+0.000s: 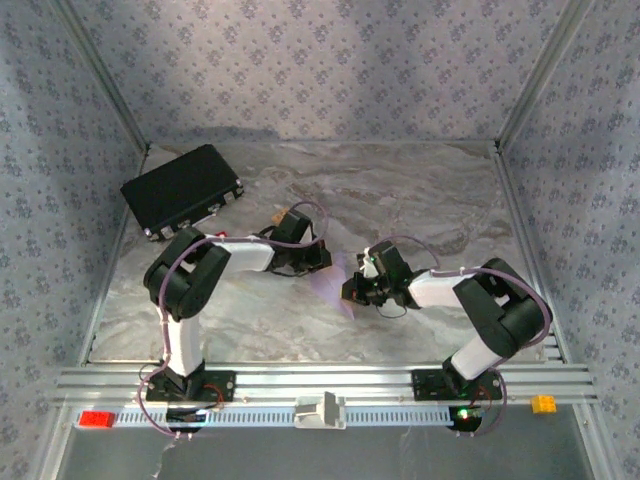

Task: Fold a paper plane with a square sheet of paper (pick it up from the middle)
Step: Fourth fold the wing at the center of the table.

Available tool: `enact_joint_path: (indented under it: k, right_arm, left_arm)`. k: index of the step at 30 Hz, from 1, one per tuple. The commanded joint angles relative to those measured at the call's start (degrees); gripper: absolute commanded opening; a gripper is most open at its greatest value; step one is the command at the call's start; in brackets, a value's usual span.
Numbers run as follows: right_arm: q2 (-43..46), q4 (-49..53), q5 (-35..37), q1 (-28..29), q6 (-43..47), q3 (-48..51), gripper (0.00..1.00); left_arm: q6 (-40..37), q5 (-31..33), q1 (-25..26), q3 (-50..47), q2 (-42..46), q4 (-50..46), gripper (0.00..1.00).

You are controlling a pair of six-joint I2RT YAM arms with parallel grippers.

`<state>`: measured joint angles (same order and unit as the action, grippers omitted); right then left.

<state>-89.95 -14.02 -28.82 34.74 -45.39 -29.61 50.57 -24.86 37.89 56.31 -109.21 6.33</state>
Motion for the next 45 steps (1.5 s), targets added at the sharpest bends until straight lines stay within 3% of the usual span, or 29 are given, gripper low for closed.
enact_joint_path:
  k: [1,8,14,19,36,45]
  right_arm:
    - [0.6,8.1,0.3,0.0,0.1,-0.7,0.00]
    - [-0.3,8.1,-0.4,1.2,-0.5,-6.7,0.00]
    - [-6.6,8.2,1.3,2.0,-0.7,-12.0,0.00]
    - [-9.9,7.2,0.9,2.7,-1.3,-10.6,0.00]
    - [8.4,4.3,1.5,6.1,-4.3,10.0,0.04]
    - [19.1,12.2,3.0,7.9,-4.6,13.6,0.04]
  left_arm:
    - [0.5,-0.6,-1.2,-1.7,-1.0,1.8,0.02]
    - [0.2,-0.9,-1.3,-2.9,-1.5,2.6,0.01]
    - [0.1,-0.9,-1.3,-2.7,-1.8,2.6,0.01]
    - [-0.1,-1.0,-1.5,-2.6,-1.9,2.5,0.01]
    - [0.3,-0.8,-2.1,-2.9,-2.8,2.6,0.01]
    - [0.3,-0.7,-2.2,-3.2,-2.2,2.6,0.00]
